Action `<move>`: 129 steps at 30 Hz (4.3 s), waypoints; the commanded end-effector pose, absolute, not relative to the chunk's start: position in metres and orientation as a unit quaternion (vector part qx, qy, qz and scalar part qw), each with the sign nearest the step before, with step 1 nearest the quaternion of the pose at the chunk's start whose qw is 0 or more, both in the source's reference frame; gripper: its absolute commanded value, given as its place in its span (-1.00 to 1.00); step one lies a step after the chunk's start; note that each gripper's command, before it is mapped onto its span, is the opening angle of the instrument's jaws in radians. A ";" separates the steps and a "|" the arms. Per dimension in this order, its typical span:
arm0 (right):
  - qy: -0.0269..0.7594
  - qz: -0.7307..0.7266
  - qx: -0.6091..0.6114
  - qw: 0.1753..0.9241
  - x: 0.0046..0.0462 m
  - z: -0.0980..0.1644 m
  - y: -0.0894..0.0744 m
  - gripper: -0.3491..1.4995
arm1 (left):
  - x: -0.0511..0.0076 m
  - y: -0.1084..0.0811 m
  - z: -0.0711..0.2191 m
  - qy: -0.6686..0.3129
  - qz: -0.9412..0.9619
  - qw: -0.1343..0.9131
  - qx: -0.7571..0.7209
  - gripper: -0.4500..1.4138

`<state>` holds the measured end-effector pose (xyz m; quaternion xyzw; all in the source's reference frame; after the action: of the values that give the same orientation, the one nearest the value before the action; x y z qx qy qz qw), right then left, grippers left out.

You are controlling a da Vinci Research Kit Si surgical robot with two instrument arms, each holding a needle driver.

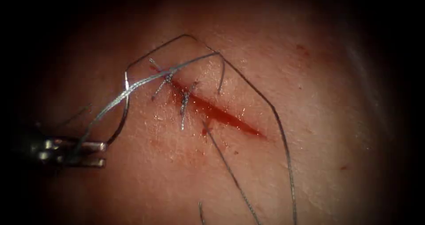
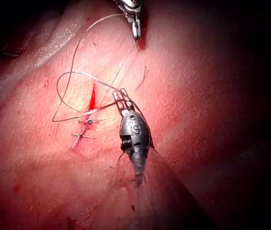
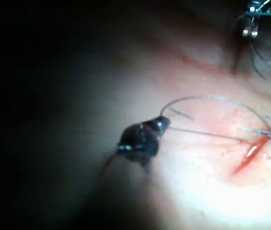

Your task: Wound Closure

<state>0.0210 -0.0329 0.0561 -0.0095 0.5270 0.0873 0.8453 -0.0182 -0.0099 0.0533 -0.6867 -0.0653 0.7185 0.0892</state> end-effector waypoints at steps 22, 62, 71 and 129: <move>0.499 0.096 -0.019 0.861 0.0184 0.062 -0.027 0.54 | -0.0181 -0.010 0.055 -0.069 0.719 0.087 -0.686 -1.00; 0.529 0.144 0.013 0.836 0.0354 0.051 -0.026 0.31 | -0.0191 -0.009 0.054 -0.071 0.719 0.093 -0.685 -1.00; 0.432 0.191 -0.028 0.881 0.0324 0.054 -0.017 0.49 | -0.0191 -0.010 0.055 -0.070 0.720 0.091 -0.685 -1.00; 0.203 0.148 0.131 0.959 0.0290 0.063 -0.029 -1.00 | -0.0185 -0.010 0.056 -0.078 0.725 0.088 -0.679 -1.00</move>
<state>0.0288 -0.0270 0.0631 0.1216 0.2003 0.1511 0.9603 -0.0181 -0.0098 0.0551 -0.6790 -0.0770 0.7248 0.0879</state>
